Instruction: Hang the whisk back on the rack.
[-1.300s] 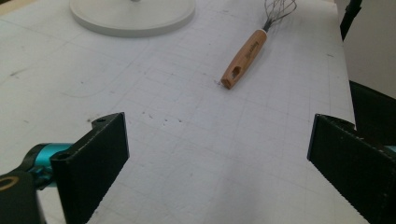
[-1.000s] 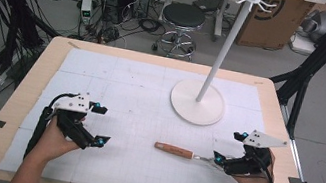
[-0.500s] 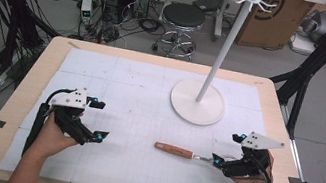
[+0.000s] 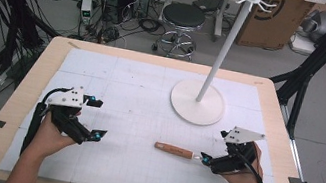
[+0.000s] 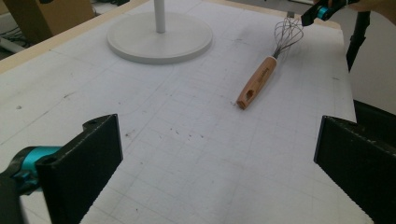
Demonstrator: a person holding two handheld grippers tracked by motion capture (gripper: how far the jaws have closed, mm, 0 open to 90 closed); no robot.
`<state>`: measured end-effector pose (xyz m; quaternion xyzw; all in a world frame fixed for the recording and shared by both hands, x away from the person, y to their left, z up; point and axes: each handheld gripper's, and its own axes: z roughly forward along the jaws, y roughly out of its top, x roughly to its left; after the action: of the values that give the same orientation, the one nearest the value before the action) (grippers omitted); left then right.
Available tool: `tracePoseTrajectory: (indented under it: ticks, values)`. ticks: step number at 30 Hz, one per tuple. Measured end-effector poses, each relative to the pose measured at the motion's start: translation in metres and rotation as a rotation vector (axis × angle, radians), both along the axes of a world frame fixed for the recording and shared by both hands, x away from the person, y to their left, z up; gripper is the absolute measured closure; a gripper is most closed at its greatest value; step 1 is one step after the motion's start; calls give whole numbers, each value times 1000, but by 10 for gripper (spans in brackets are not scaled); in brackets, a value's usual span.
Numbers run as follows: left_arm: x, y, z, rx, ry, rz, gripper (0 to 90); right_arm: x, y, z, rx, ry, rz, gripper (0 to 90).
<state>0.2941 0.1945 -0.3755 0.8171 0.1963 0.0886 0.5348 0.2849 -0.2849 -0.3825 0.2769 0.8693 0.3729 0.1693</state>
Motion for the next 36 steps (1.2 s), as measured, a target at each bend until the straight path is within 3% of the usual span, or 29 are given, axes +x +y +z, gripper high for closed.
tracePoseTrajectory:
  ticks: [10,14,16,20,25,30,36]
  values:
    - [0,0,-1,11,-4,3,16,22,43,-8,-149,79,84,10]
    - [1,2,-2,7,-6,2,16,27,57,-19,-221,148,138,103]
    - [1,3,-1,3,-7,0,16,29,62,-24,-255,197,175,228]
    - [1,3,-1,4,-5,2,16,28,70,-30,-317,228,218,339]
    - [0,2,-1,8,-6,2,16,29,73,-36,-369,261,231,464]
    - [0,2,-1,11,-6,-2,16,30,71,-36,-342,310,258,662]
    - [1,0,-2,18,-4,-8,16,30,69,-34,-326,329,251,714]
